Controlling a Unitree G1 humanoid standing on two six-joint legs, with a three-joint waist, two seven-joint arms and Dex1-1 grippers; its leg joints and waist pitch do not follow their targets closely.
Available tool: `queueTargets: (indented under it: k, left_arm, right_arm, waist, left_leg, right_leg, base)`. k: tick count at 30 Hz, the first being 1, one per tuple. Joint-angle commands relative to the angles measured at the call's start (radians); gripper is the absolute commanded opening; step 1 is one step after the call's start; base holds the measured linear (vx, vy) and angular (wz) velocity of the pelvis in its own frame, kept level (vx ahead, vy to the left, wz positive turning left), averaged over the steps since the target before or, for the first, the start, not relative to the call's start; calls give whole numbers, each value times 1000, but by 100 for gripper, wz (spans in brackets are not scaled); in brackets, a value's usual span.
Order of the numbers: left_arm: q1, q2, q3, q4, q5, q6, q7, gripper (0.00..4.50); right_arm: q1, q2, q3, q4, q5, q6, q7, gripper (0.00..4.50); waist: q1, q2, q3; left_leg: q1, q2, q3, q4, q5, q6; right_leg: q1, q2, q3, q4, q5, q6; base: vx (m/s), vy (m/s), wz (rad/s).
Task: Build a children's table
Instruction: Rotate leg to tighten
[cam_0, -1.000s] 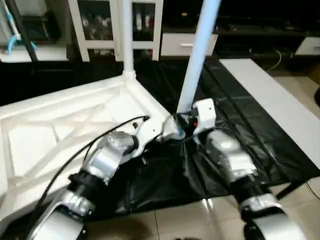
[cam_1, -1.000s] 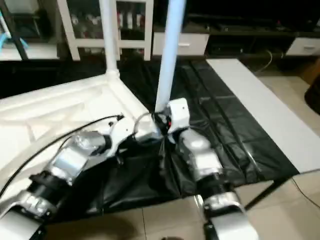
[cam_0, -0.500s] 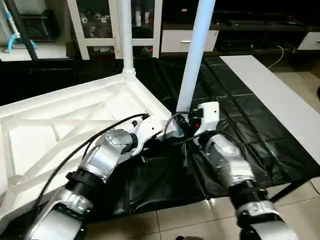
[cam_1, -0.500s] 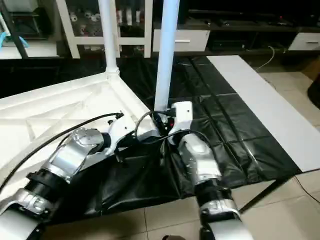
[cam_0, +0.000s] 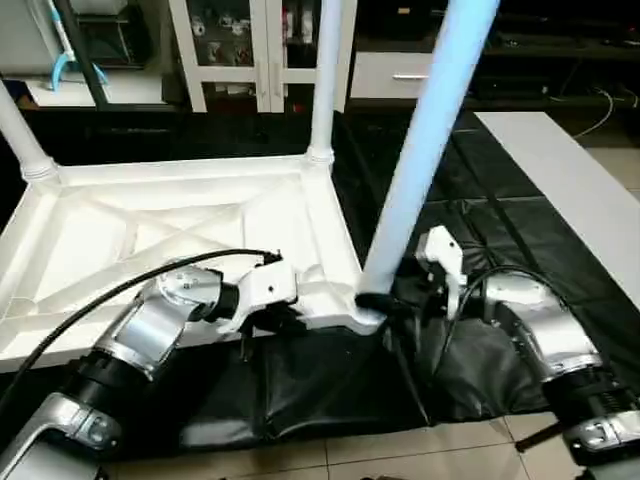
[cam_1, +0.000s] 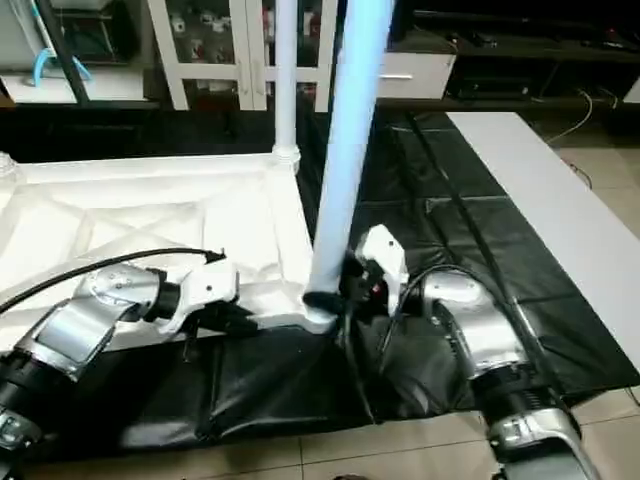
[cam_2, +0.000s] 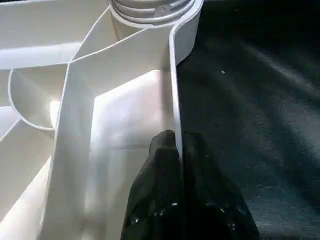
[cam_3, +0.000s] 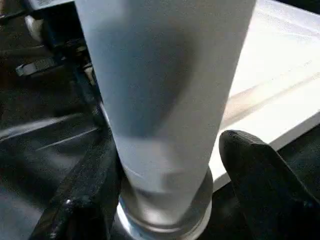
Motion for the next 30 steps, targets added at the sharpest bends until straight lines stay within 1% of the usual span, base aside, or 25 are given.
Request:
queueTargets:
  k: [1, 2, 3, 4, 5, 6, 8, 9, 10, 13, 16, 17, 19, 20, 22, 23, 24, 25, 26, 27, 28, 29, 30]
  left_arm:
    - [18, 7, -42, -5, 5, -20, -49, 0]
    - [17, 7, -41, 0, 5, -28, -50, 0]
    - [15, 7, -38, 5, 4, -34, -54, 0]
    - [13, 7, -37, 8, 3, -37, -57, 0]
    - [12, 7, -36, 6, 2, -36, -61, 0]
    - [12, 7, -36, 4, 1, -33, -63, 0]
    - [12, 8, -37, 0, 0, -27, -66, 0]
    - [13, 11, -41, -3, 1, -23, -69, 0]
    - [13, 13, -43, -4, 2, -22, -69, 0]
    - [14, 14, -44, -7, 1, -19, -69, 0]
    - [15, 15, -43, -6, 1, -20, -70, 0]
    - [17, 14, -42, -3, 3, -23, -71, 0]
    - [18, 14, -43, 0, 5, -24, -68, 0]
    - [19, 12, -46, 10, 13, -27, -63, 0]
    - [17, 8, -52, 25, 31, -31, -42, 0]
    - [8, -6, -59, 45, 63, -8, 9, 0]
    - [-6, -34, -51, 72, 84, 6, 78, 0]
    - [-13, -47, -47, 85, 93, 13, 111, 0]
    - [-33, -90, -27, 117, 104, 46, 199, 0]
    - [-47, -121, -11, 136, 109, 75, 260, 0]
    - [-71, -162, 12, 167, 124, 96, 365, 0]
    - [-89, -193, 26, 189, 135, 109, 437, 0]
    - [-103, -220, 36, 203, 140, 116, 489, 0]
  right_arm:
    - [12, -30, 1, -26, 8, -1, 37, 315]
    - [13, -35, 7, -32, 18, 6, 62, 299]
    - [7, -32, 11, -26, 22, 11, 81, 289]
    - [1, -28, 13, -20, 27, 21, 95, 280]
    - [-5, -24, 14, -13, 29, 28, 107, 277]
    - [-11, -19, 12, -4, 28, 31, 109, 277]
    - [-15, -12, 10, 4, 31, 42, 111, 248]
    - [-18, -8, 7, 10, 35, 58, 111, 237]
    - [-18, -7, 5, 13, 38, 67, 109, 237]
    - [-21, 4, -5, 30, 27, 59, 79, 209]
    - [-21, 10, -11, 37, 27, 56, 70, 204]
    - [-24, 25, -27, 60, 15, 53, 34, 204]
    - [-27, 33, -32, 78, 1, 54, -1, 201]
    - [-34, 51, -26, 132, -61, 48, -109, 201]
    - [-45, 74, -28, 187, -111, 45, -236, 201]
    - [-58, 115, -61, 237, -124, 78, -396, 201]
    - [-71, 151, -113, 276, -120, 87, -566, 199]
    - [-77, 167, -138, 294, -119, 90, -646, 197]
    - [-86, 198, -191, 326, -122, 78, -828, 196]
    - [-86, 213, -215, 338, -129, 52, -923, 196]
    - [-85, 239, -246, 348, -121, 25, -1010, 196]
    - [-84, 265, -264, 358, -114, 14, -1070, 195]
    - [-85, 292, -262, 368, -113, 2, -1094, 195]
  waist:
    - [-2, 0, -64]
    - [0, 4, -63]
    - [1, 4, -62]
    - [1, 4, -60]
    - [1, 5, -58]
    - [0, 4, -59]
    - [1, 4, -59]
    - [1, 5, -59]
    - [1, 4, -59]
    - [-1, 3, -59]
    - [-2, 4, -60]
    - [-3, 5, -59]
    - [-5, 4, -58]
    - [-7, 5, -56]
    - [-16, 4, -51]
    - [-28, 2, -47]
    - [-38, 3, -44]
    - [-44, 5, -45]
    - [-52, 2, -46]
    - [-55, 6, -43]
    - [-61, 9, -49]
    - [-65, 9, -51]
    - [-69, 3, -50]
  left_leg:
    - [12, 7, 14, -64, -200, 79]
    - [14, 8, 13, -65, -229, 70]
    - [15, 9, 13, -66, -241, 64]
    - [15, 9, 13, -67, -265, 55]
    - [15, 9, 11, -69, -286, 46]
    - [16, 9, 11, -69, -296, 38]
    - [18, 9, 11, -69, -295, 33]
    - [16, 9, 11, -69, -293, 31]
    - [15, 8, 10, -69, -289, 31]
    - [12, 7, 10, -68, -287, 28]
    - [12, 7, 9, -68, -286, 27]
    - [11, 6, 9, -68, -292, 27]
    - [11, 6, 8, -69, -307, 21]
    - [10, 4, 7, -70, -319, 17]
    - [7, 2, 2, -73, -354, -5]
    - [7, 0, -4, -74, -402, -24]
    - [11, -3, -10, -74, -437, -43]
    - [11, -4, -14, -73, -452, -51]
    - [10, -5, -21, -73, -482, -57]
    - [15, -6, -22, -73, -498, -62]
    - [23, -8, -26, -68, -510, -62]
    - [27, -6, -30, -69, -531, -52]
    - [24, -11, -31, -68, -551, -38]
  right_leg:
    - [55, -25, 29, -39, -112, -274]
    - [54, -26, 29, -42, -160, -263]
    - [53, -27, 29, -45, -179, -257]
    - [51, -27, 29, -48, -218, -246]
    - [50, -28, 29, -51, -251, -236]
    - [48, -27, 29, -53, -267, -228]
    - [45, -26, 30, -54, -267, -226]
    - [46, -26, 30, -53, -266, -226]
    - [48, -25, 30, -52, -262, -224]
    - [48, -26, 30, -51, -270, -219]
    - [47, -26, 30, -52, -278, -215]
    - [47, -26, 30, -52, -287, -214]
    - [46, -27, 29, -55, -316, -206]
    - [45, -26, 29, -57, -340, -199]
    - [41, -27, 26, -62, -420, -173]
    - [38, -27, 21, -68, -504, -144]
    - [33, -29, 17, -77, -580, -113]
    - [32, -31, 15, -80, -610, -98]
    - [33, -31, 7, -86, -646, -74]
    - [27, -31, 3, -92, -662, -66]
    - [26, -32, -1, -97, -641, -69]
    - [25, -29, -7, -103, -611, -79]
    - [26, -24, -13, -105, -606, -77]
  base:
    - [0, 0, 0]
    - [0, 0, 0]
    - [0, 0, 0]
    - [0, 0, 0]
    - [0, 0, 0]
    - [0, 0, 0]
    - [0, 0, 0]
    - [0, 0, 0]
    - [0, 0, 0]
    - [0, 0, 0]
    - [0, 0, 0]
    - [0, 0, 0]
    - [0, 0, 0]
    - [0, 0, 0]
    - [0, 0, 0]
    - [-52, -11, -10]
    - [-58, -4, -14]
    - [-58, -4, -14]
    - [-63, 10, -16]
    - [-53, 20, -9]
    - [-53, 20, -9]
    - [0, 0, 0]
    - [0, 0, 0]
